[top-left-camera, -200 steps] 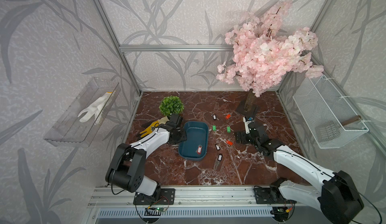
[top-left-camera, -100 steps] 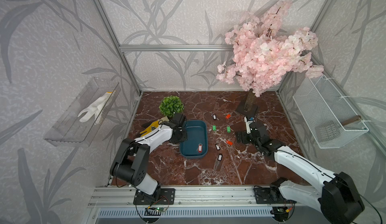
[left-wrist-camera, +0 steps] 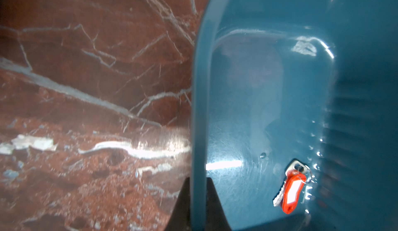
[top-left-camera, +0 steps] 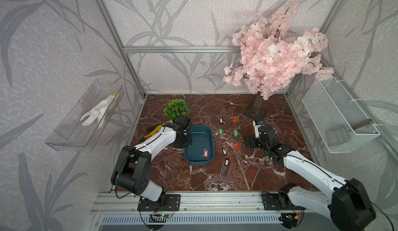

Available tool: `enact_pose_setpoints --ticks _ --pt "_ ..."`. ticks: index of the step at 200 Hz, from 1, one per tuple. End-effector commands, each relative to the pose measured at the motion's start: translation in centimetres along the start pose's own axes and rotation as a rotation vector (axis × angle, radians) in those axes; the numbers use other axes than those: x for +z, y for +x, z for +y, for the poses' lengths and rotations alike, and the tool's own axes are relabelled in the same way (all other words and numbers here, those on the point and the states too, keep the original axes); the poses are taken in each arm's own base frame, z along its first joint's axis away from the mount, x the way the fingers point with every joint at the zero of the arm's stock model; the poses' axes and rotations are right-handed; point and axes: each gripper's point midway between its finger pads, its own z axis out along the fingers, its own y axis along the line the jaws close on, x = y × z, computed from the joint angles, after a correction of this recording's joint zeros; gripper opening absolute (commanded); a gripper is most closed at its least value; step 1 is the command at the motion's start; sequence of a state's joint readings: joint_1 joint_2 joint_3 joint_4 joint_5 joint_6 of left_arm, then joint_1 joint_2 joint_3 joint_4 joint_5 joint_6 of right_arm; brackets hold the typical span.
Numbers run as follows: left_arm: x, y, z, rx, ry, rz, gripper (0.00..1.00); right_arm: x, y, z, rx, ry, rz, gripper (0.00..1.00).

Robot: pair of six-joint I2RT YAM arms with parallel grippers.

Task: Take the keys out of the storage box
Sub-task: Adjust the storage box at the center of the board.

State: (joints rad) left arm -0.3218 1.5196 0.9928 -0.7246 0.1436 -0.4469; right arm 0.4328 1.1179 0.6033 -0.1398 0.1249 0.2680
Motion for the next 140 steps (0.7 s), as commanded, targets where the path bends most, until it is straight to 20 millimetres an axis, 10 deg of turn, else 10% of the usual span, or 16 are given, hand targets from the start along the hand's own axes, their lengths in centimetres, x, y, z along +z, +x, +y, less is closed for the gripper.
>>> enact_pose_setpoints --ticks 1,140 --pt "-1.9 1.4 -0.5 -0.023 0.084 0.083 0.00 -0.6 -0.6 0.4 0.010 -0.044 0.029 0.99" --pt "-1.8 0.9 0.6 -0.014 0.063 0.117 0.00 -0.9 -1.1 2.1 0.023 -0.174 0.105 0.99"
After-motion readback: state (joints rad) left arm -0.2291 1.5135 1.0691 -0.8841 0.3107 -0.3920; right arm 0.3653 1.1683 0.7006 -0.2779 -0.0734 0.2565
